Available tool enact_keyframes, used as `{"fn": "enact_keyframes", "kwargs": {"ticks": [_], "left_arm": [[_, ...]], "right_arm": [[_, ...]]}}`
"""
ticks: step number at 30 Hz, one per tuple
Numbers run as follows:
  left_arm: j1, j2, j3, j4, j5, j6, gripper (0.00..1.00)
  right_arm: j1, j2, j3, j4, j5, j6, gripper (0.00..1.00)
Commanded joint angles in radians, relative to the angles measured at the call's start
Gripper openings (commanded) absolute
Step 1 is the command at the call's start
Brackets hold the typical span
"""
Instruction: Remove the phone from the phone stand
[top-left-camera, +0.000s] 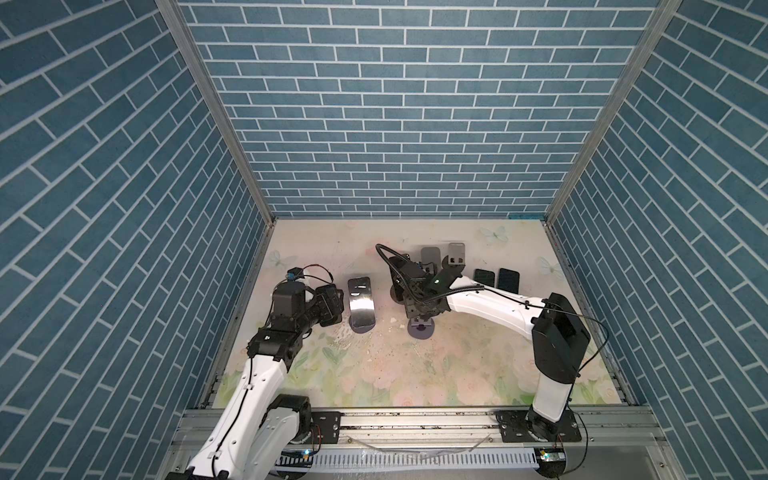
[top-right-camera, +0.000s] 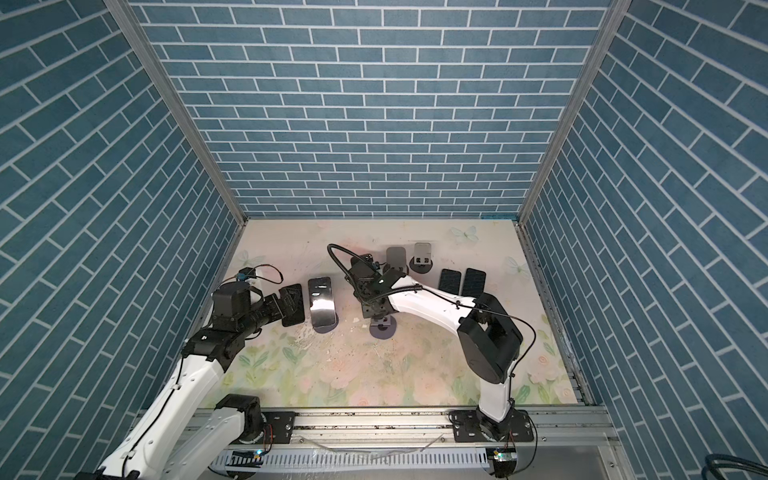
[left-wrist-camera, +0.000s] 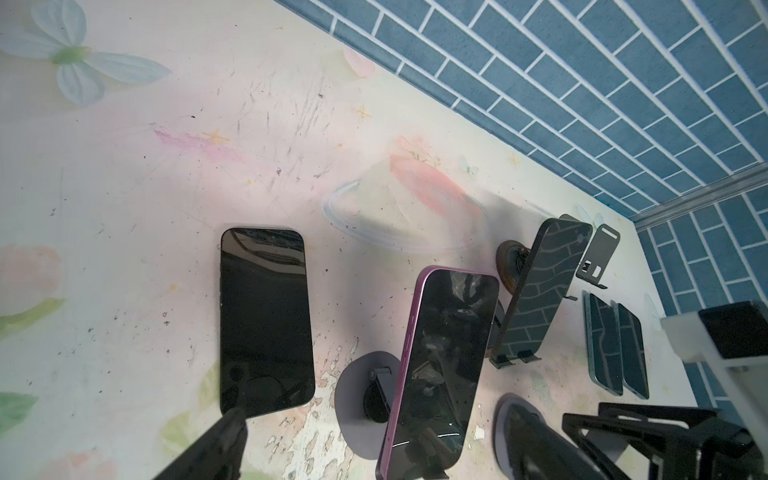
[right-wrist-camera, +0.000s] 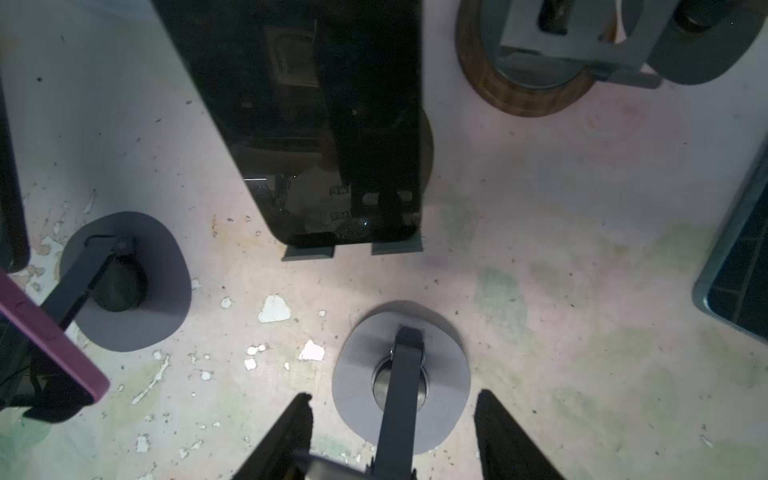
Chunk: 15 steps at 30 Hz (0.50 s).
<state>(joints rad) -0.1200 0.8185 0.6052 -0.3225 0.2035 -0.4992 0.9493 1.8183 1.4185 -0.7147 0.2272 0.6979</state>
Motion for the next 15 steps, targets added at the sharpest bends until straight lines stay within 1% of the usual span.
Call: {"fn": "enact_keyframes", "kwargs": {"ticks": [1, 9, 15], "left_arm": [[0.003, -0.001, 0.005, 0.015, 0.019, 0.002, 1.00], [0.000, -0.004, 0.022, 0.016, 0.056, 0.007, 1.00], [-0.041, -0.005, 0.054, -0.010, 0.027, 0.021, 1.00]], "right_arm": [[-0.027, -0.063, -0.063, 0.030, -0.022, -0.021, 0.51], [-0.102, -0.134, -0.151, 0.072, -0.029, -0.055, 0.51], [-0.186, -0.171, -0.189, 0.094, -0.046, -0.091, 0.51]]}}
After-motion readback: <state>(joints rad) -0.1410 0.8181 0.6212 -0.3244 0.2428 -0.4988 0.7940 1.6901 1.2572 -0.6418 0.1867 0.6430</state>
